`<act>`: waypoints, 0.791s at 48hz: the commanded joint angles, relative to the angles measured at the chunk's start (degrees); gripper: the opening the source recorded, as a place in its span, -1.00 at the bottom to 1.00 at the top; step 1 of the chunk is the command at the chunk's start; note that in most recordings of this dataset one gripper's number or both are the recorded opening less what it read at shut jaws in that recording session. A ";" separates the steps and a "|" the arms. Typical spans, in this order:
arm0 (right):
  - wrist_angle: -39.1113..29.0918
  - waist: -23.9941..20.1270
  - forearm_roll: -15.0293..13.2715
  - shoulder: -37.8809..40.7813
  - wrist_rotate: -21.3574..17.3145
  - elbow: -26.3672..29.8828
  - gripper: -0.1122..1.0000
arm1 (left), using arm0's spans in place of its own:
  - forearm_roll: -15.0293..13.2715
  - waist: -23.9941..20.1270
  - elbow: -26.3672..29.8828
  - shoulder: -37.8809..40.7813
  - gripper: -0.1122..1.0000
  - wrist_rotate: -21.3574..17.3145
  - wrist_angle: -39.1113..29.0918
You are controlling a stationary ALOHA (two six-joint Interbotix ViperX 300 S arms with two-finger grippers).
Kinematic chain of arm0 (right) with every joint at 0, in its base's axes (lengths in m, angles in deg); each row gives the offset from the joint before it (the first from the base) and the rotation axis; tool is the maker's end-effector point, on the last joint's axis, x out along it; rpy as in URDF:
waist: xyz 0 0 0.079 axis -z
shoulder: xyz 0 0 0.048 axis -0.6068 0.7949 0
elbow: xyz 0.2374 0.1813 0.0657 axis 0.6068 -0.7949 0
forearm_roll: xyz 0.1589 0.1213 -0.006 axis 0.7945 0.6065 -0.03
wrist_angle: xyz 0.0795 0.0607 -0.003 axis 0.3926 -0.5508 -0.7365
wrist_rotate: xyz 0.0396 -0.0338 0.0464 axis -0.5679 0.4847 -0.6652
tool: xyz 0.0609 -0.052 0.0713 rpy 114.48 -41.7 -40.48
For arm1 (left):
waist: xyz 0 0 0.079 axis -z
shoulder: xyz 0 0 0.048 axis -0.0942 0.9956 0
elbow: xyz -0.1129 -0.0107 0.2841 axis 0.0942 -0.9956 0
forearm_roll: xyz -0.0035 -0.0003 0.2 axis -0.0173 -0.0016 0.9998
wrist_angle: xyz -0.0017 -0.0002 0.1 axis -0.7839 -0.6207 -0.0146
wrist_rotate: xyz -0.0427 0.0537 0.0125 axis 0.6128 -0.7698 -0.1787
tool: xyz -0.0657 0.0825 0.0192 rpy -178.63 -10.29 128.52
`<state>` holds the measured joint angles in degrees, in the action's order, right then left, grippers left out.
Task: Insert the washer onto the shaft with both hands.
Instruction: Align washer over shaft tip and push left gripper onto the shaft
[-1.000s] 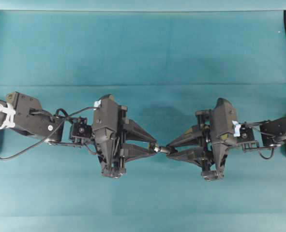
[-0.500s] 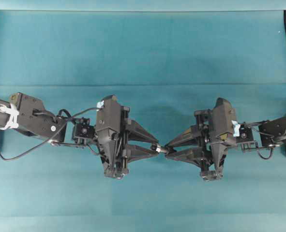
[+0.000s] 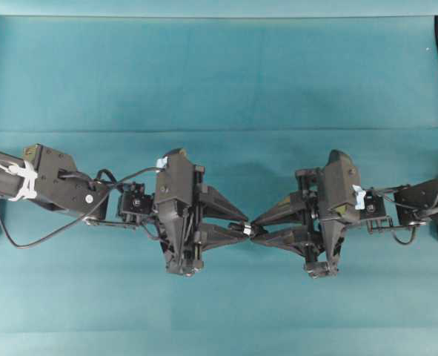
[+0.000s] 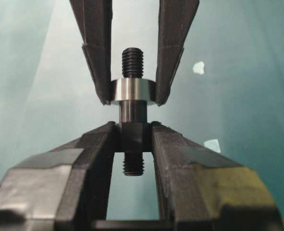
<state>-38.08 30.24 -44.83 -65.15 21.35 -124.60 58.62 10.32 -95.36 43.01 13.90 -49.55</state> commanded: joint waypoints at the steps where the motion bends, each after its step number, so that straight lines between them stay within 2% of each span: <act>1: 0.79 0.00 0.00 -0.44 -0.44 0.88 -0.80 | 0.00 0.00 0.97 -0.18 -0.17 -0.35 -0.35; 23: 0.44 0.18 0.09 -0.35 -0.35 0.88 -0.80 | 0.09 0.18 2.55 1.32 -0.17 -0.44 -1.14; 38: 0.26 0.18 0.00 -0.35 -0.26 0.88 -0.80 | 0.09 0.18 3.08 1.23 -0.17 0.26 -5.27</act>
<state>-38.26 30.33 -44.83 -64.97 21.35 -124.60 58.62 10.32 -92.81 44.51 14.08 -54.64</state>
